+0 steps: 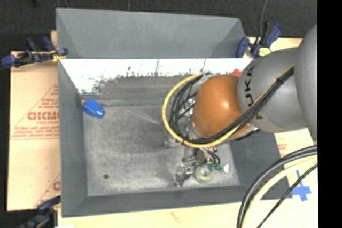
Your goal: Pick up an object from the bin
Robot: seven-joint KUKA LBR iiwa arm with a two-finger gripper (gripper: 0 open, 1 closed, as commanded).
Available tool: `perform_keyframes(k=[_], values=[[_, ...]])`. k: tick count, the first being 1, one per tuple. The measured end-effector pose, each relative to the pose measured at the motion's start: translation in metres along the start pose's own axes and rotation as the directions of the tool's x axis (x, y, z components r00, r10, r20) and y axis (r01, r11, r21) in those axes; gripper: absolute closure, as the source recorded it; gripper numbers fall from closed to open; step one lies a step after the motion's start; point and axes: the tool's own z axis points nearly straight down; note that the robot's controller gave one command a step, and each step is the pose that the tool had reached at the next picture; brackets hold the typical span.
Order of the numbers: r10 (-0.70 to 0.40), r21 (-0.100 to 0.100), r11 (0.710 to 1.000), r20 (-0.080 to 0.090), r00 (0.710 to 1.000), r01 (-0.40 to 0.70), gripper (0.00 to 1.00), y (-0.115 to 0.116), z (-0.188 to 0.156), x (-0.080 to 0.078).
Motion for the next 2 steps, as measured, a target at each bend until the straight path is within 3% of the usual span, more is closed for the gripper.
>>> perform_keyframes(k=[1,2], values=[[-0.171,0.002,0.985,0.003,0.985,0.171,0.00,-0.0803,0.0053,0.0199],[-0.172,-0.002,0.985,0.004,0.985,0.172,1.00,-0.0761,0.0051,0.0188]])
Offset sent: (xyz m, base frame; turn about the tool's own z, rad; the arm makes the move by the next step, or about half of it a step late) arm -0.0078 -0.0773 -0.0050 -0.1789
